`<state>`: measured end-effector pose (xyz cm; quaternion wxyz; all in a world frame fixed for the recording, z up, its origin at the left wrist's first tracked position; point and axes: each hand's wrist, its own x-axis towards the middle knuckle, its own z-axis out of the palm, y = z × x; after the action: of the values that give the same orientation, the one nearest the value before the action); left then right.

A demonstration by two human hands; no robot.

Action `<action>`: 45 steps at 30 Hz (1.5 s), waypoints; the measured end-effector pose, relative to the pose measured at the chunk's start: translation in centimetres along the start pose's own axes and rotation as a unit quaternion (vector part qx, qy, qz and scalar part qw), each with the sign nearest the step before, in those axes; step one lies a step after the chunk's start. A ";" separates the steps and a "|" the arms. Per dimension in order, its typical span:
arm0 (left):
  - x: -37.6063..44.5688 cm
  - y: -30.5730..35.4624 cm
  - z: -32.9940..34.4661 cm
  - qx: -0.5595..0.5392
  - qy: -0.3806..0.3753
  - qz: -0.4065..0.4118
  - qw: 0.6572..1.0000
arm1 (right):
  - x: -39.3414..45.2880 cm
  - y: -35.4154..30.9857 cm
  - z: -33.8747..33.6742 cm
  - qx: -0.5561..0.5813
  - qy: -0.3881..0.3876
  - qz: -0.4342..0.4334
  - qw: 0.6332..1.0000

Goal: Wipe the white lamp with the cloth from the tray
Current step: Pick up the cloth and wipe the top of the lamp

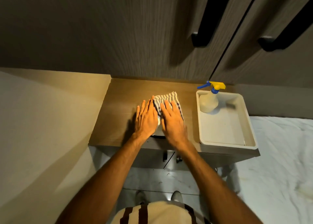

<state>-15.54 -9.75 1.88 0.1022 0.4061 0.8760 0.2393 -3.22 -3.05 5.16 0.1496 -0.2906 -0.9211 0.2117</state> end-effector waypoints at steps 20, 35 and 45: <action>0.0 0.5 -0.2 -0.023 0.023 -0.030 0.999 | -2.2 -0.7 0.4 0.153 0.041 0.118 0.980; -0.2 0.8 -0.5 -0.051 0.004 -0.036 0.998 | -3.3 -1.6 1.5 0.018 0.047 0.032 0.998; 0.4 0.5 0.3 -0.038 0.017 -0.050 0.998 | -2.8 -1.2 -0.1 0.158 0.043 0.107 0.981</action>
<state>-15.36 -9.09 1.84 0.1142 0.3535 0.8872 0.2737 -1.54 -5.62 5.38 0.2097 -0.3694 -0.8322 0.3565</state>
